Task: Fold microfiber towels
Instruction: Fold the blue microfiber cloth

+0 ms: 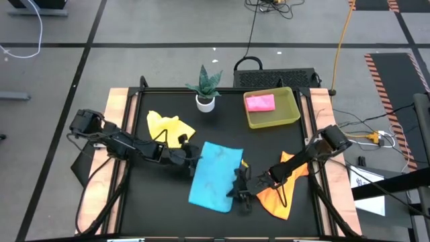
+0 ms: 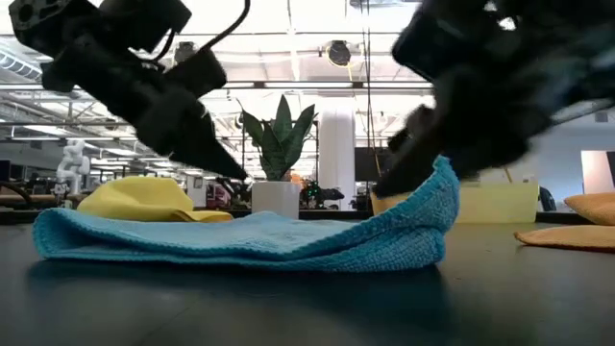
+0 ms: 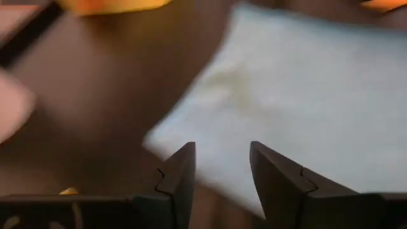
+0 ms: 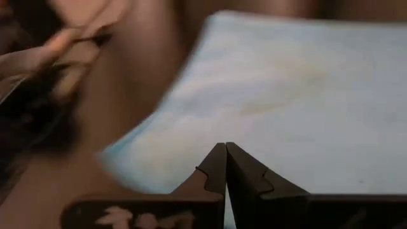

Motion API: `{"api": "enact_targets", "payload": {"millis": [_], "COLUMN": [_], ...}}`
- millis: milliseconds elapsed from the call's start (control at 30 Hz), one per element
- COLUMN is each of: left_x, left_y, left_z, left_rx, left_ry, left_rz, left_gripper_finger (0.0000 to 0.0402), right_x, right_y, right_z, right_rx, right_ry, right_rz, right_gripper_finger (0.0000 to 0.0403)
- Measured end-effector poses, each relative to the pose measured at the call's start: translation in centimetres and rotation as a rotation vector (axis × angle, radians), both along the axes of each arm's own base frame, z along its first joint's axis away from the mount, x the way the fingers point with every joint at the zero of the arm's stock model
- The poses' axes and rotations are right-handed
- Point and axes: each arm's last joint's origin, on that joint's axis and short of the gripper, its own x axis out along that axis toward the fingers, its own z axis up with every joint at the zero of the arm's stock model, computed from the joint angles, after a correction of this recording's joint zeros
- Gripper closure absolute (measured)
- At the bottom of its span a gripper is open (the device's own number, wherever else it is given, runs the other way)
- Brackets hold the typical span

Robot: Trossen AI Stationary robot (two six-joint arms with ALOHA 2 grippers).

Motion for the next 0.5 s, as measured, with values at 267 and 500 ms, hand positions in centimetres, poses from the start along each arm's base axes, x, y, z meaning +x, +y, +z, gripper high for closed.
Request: {"api": "enact_targets", "payload": {"millis": [267,500], "left_x": [1.0,0.8], "left_y": [-3.0,-3.4], "left_z": [-1.5,-4.3], "left_rx": [-0.189,-0.123], "left_ry": [-0.047,0.061], "left_rz": [-0.323,-0.297], "left_gripper_finger": [0.025,0.025], "right_x": [0.3,-0.2], "right_y": [-7.1,-11.4], "right_z": [1.0,-0.5], "right_rx": [-0.218,-0.233], "right_ry": [0.15,0.336], "right_rz": [-0.357,-0.501], "right_gripper_finger": [0.0403,0.0403]}}
